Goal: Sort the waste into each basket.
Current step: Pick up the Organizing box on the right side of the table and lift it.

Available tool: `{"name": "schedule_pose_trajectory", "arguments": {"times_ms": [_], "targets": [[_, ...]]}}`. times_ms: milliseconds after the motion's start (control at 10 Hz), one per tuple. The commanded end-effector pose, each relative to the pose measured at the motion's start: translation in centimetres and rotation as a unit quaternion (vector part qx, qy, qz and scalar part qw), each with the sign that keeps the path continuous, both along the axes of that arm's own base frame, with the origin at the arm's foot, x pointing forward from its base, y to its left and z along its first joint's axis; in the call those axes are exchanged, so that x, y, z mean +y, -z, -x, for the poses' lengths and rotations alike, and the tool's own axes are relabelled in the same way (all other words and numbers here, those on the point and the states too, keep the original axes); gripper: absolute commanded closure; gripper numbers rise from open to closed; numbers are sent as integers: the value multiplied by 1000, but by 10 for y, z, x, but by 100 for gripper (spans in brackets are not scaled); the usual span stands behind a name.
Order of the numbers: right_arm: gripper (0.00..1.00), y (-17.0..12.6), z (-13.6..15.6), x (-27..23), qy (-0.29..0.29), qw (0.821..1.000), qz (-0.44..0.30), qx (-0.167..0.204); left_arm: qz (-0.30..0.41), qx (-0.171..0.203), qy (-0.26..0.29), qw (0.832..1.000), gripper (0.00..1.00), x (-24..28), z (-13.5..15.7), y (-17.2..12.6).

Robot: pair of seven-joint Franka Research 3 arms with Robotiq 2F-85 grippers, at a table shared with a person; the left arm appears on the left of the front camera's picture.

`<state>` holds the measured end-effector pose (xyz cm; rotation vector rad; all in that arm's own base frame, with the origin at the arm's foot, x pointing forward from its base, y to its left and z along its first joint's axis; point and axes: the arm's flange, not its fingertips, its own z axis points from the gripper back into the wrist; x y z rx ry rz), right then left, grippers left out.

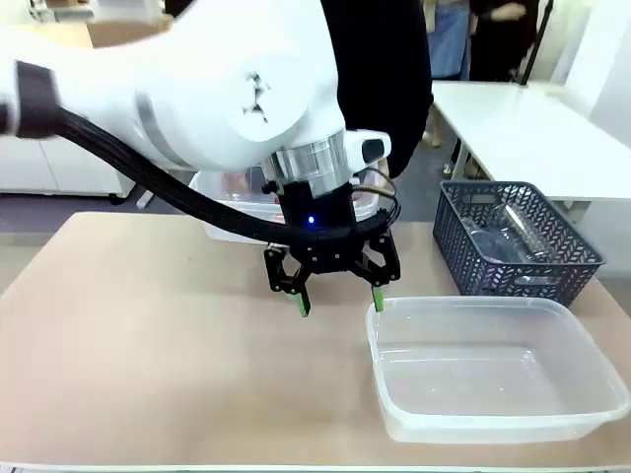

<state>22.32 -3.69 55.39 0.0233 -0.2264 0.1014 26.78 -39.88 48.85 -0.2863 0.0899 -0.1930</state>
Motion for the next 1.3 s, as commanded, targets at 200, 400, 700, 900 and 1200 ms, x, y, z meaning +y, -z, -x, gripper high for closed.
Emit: {"name": "schedule_pose_trajectory", "arguments": {"times_ms": [200,400,700,900,1200], "targets": [[0,1,2,3,-10,1000,-1,6,3,-1,-9,1000,0,8,-7,-6],[0,67,-31,19,-30,997,-35,69,-30,-27,-24,999,0,-15,26,38],[0,163,-41,27,-8,989,-35,140,-48,0,-28,998,0,-43,40,90],[0,215,-37,38,-13,980,-30,197,-68,-2,-44,997,0,-53,41,111],[0,259,-11,43,-21,974,-22,224,-42,6,-73,996,0,-66,26,125]]}}
